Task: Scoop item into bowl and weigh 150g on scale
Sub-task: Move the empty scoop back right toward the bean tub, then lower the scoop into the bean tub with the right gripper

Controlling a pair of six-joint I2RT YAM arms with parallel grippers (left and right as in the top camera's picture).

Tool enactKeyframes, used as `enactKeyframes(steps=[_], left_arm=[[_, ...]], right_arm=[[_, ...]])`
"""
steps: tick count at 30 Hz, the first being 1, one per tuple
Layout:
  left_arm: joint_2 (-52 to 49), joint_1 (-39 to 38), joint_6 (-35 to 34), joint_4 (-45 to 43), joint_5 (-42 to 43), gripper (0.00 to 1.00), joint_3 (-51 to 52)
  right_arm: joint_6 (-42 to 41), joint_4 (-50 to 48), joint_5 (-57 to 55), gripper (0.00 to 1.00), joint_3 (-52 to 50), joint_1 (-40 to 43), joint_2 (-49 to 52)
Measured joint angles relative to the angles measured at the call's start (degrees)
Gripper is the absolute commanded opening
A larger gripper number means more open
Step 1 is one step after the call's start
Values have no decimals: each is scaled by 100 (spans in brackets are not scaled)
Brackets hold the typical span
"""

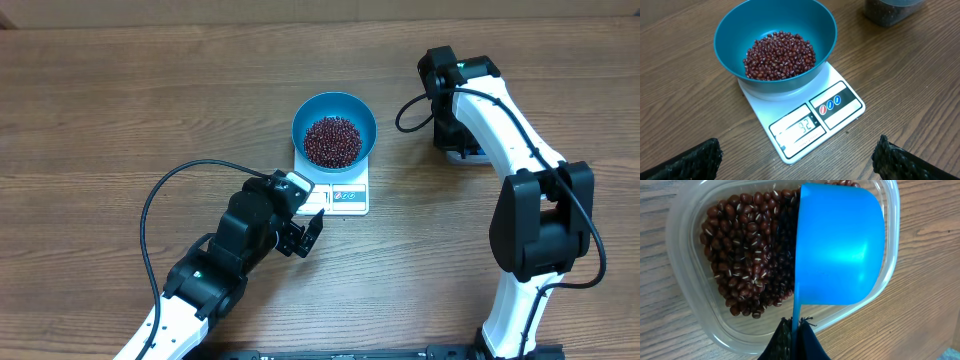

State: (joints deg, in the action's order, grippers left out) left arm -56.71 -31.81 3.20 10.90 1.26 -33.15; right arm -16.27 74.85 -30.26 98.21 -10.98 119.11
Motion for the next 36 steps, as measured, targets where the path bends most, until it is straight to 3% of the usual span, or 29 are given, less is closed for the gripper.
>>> enactKeyframes(steps=[23, 36], left_arm=[[0, 0, 0, 0, 0, 100, 0], [0, 0, 0, -2, 0, 100, 0]], right_arm=[[111, -245, 605, 4, 0, 50, -13], [238, -376, 1198, 4, -9, 452, -599]])
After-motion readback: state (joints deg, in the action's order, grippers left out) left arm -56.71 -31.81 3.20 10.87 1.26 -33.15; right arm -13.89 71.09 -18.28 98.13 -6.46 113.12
